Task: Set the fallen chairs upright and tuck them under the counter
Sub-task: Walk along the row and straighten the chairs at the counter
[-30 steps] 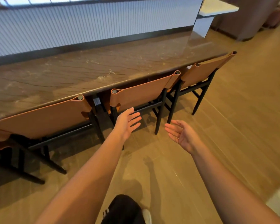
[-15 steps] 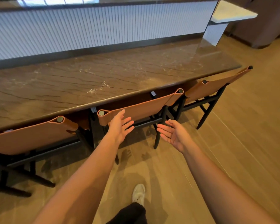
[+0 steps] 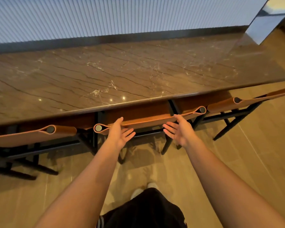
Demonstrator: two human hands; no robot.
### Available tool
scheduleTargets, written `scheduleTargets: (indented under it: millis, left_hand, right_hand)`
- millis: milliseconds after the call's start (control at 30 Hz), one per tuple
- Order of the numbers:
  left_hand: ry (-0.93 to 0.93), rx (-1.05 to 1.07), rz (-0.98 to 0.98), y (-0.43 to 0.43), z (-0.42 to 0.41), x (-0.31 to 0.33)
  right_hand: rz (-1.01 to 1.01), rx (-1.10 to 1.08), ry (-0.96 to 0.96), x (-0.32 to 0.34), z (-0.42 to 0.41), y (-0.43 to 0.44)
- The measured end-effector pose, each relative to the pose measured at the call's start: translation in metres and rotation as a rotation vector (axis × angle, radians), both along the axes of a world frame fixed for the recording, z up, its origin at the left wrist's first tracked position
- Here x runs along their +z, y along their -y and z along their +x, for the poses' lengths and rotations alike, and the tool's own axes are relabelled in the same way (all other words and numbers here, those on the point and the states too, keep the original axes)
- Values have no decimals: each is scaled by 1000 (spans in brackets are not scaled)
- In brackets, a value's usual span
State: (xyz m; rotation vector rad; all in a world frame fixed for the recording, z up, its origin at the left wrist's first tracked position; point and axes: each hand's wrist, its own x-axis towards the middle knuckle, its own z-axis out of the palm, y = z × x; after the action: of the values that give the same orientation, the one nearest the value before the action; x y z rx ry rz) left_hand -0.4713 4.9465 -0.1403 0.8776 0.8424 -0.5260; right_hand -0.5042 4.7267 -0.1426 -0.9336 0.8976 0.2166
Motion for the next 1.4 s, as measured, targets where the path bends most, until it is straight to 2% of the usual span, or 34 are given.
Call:
scheduleTargets:
  millis: [167,333,500,767,1100,1267,1400]
  left_hand:
    - [-13,23,1,5,4,-10]
    - [-35,97,-3,7,9,-17]
    - [-33,127,40,13,8,-17]
    - [-68,303,-100,22,3,-8]
    - [-25,290,-109,24,17,-8]
    - [15,263,-123,23,34,0]
    - [44,288,-145,35,57,11]
  right_hand:
    - [-7,4,-134,-12,39,16]
    - [58,-101,-216,-20,58,32]
    - [25,-165,-132,-29,54,41]
    - [22,-192,-94,-23,42,38]
    - [85,-274,-28,-20,46,44]
    - [53,-175,-21,-13,69,51]
    - [23,-203,8,-4,98,63]
